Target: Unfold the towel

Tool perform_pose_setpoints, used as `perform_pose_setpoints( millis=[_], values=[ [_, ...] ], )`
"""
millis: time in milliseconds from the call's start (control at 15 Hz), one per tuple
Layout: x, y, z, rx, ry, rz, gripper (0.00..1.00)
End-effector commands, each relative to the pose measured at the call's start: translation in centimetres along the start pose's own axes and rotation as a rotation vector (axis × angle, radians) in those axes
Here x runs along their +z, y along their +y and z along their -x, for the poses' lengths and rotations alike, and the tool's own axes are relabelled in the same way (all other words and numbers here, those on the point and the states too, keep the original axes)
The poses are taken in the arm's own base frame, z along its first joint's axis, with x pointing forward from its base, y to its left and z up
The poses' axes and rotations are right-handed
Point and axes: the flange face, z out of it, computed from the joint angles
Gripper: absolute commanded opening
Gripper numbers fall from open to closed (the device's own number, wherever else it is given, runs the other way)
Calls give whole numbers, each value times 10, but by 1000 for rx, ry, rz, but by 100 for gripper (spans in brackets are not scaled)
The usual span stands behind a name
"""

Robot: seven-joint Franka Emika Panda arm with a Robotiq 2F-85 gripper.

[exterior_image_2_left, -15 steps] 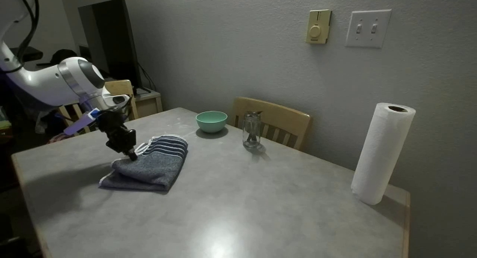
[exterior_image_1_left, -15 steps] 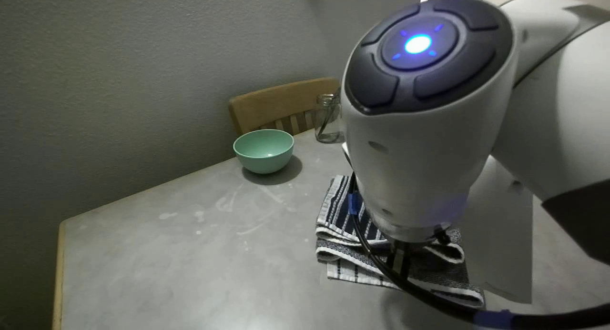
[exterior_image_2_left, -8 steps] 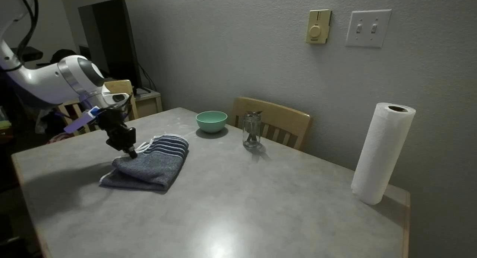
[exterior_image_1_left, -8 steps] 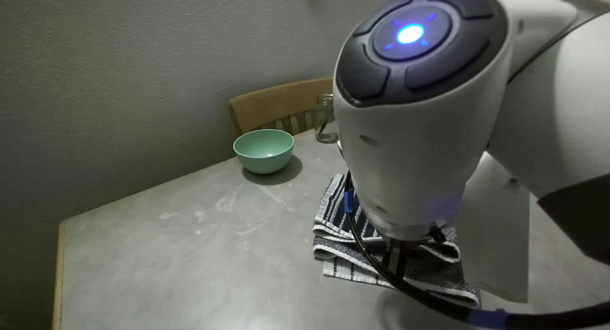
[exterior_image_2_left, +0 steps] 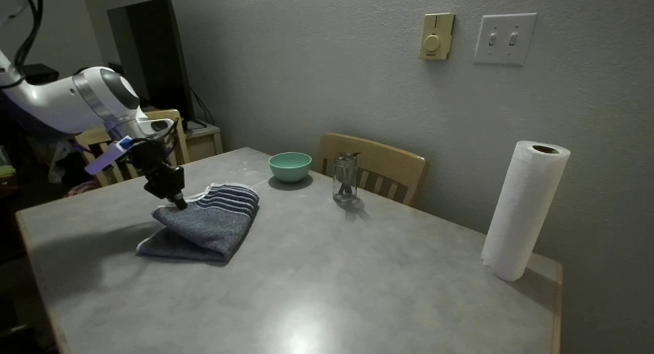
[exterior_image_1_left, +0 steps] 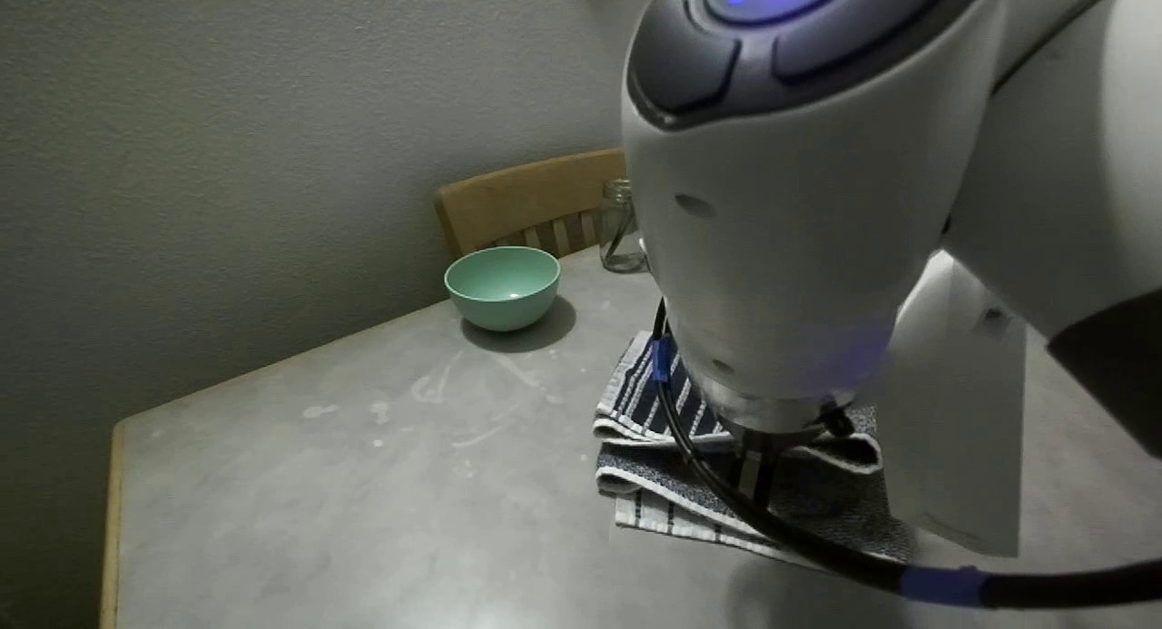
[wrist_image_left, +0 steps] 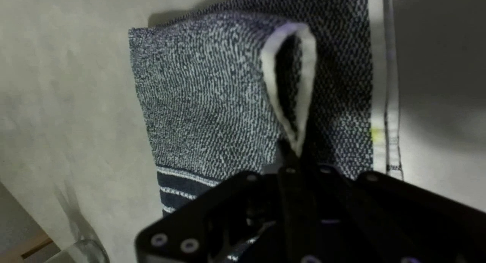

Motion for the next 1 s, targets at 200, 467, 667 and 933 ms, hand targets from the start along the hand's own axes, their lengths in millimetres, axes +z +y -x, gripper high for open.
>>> perform_pose_setpoints(
  millis=[200, 467, 667, 933],
  values=[
    [-46, 43, 12, 41, -13, 83, 1],
    [-66, 88, 37, 205, -56, 164, 1],
    [-73, 116, 60, 322, -91, 213, 1],
    [-70, 146, 88, 429, -136, 258, 1]
  ],
)
